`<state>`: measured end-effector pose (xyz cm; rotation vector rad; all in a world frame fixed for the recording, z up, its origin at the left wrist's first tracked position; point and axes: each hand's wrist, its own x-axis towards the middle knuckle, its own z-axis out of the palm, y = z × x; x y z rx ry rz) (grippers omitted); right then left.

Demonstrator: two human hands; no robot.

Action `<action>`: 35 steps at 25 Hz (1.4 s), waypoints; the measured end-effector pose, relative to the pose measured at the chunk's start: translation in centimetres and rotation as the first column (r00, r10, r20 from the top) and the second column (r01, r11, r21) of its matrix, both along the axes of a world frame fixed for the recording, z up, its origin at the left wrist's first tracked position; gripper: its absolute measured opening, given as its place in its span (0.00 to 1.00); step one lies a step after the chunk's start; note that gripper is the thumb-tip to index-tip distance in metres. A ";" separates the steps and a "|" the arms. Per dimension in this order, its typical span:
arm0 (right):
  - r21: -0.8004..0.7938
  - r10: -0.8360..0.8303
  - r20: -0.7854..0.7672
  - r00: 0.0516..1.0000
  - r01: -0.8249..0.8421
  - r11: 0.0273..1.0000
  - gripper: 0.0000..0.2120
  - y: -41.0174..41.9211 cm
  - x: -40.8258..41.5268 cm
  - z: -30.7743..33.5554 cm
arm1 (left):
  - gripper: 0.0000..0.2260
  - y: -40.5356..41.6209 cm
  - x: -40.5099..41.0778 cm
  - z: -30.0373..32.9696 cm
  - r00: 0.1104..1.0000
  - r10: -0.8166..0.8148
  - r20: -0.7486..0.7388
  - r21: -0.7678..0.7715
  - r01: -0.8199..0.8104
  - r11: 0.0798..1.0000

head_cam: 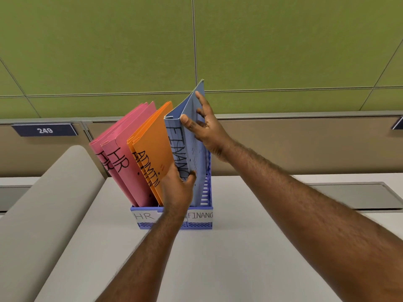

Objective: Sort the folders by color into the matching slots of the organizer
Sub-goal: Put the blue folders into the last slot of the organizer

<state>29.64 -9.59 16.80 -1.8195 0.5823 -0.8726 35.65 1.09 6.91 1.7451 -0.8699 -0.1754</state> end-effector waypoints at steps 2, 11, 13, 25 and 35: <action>-0.193 -0.008 -0.036 0.999 0.001 0.981 0.38 -0.2 -0.1 0.6 | 0.16 -0.1 -0.1 -0.4 1.000 -0.004 0.012 0.002 0.004 1.000; -0.180 -0.071 -0.247 0.966 0.027 0.983 0.28 0.2 -0.9 -1.3 | 0.20 -0.4 -0.6 -3.5 0.996 -0.040 -0.083 0.024 0.042 0.999; -0.179 -0.070 -0.261 0.963 0.023 0.984 0.28 0.3 -0.8 -1.9 | 0.21 -0.5 -0.8 -4.2 0.994 -0.023 -0.102 0.030 0.026 0.999; -0.177 -0.055 -0.233 0.971 0.014 0.984 0.32 1.3 -0.4 -3.4 | 0.23 -0.2 -0.9 -4.3 0.995 -0.020 -0.100 0.028 0.023 0.999; 0.037 -0.165 -0.153 0.974 0.173 0.984 0.35 10.6 -8.7 -9.4 | 0.29 7.8 -2.8 -3.8 0.992 -0.007 -0.124 0.006 0.007 1.000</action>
